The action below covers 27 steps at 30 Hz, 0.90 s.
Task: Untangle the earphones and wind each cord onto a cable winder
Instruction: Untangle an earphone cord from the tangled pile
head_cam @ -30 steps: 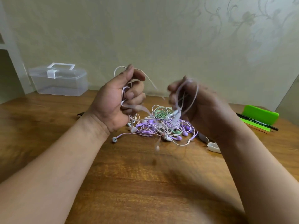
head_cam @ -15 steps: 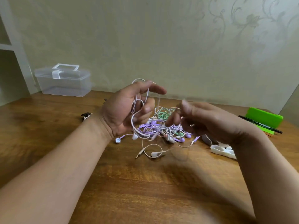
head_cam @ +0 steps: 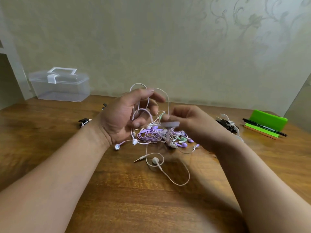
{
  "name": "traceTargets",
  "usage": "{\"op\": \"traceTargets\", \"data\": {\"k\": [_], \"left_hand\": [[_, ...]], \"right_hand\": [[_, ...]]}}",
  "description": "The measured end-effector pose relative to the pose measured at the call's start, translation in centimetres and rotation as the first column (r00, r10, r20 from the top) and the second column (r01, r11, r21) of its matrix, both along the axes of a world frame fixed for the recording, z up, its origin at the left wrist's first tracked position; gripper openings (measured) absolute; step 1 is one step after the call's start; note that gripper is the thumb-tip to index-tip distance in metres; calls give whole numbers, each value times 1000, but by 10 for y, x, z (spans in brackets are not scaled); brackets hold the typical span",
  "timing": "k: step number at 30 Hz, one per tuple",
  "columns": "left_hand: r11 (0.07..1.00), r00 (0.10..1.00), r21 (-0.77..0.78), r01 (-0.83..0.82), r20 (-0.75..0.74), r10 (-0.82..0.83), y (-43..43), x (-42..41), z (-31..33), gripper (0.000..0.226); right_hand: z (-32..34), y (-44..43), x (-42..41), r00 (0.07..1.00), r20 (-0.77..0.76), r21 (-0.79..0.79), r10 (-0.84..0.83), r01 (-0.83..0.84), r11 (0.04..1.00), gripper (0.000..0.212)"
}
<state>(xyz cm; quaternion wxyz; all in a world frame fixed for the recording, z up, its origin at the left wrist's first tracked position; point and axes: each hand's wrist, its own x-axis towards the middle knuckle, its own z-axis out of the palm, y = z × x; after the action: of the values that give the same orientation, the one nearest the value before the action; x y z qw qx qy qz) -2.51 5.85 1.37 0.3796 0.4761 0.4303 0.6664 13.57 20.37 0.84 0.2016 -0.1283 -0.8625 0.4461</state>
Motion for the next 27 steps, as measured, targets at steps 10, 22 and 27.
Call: {"op": "traceTargets", "data": {"k": [10,22,27], "left_hand": [[911,918,-263,-316,-329,223,6,-4,-14,26],[936,968,-251,-245,-114,223,6,-10,-14,24],[923,950,-255,-290,-194,245,9,1,-13,22]], "right_hand": [[8,10,3,922,-346,-368,-172,36,929,25],[8,5,5,987,-138,-324,-80,31,946,41],[10,-9,3,996,-8,-323,85,-83,943,59]]}}
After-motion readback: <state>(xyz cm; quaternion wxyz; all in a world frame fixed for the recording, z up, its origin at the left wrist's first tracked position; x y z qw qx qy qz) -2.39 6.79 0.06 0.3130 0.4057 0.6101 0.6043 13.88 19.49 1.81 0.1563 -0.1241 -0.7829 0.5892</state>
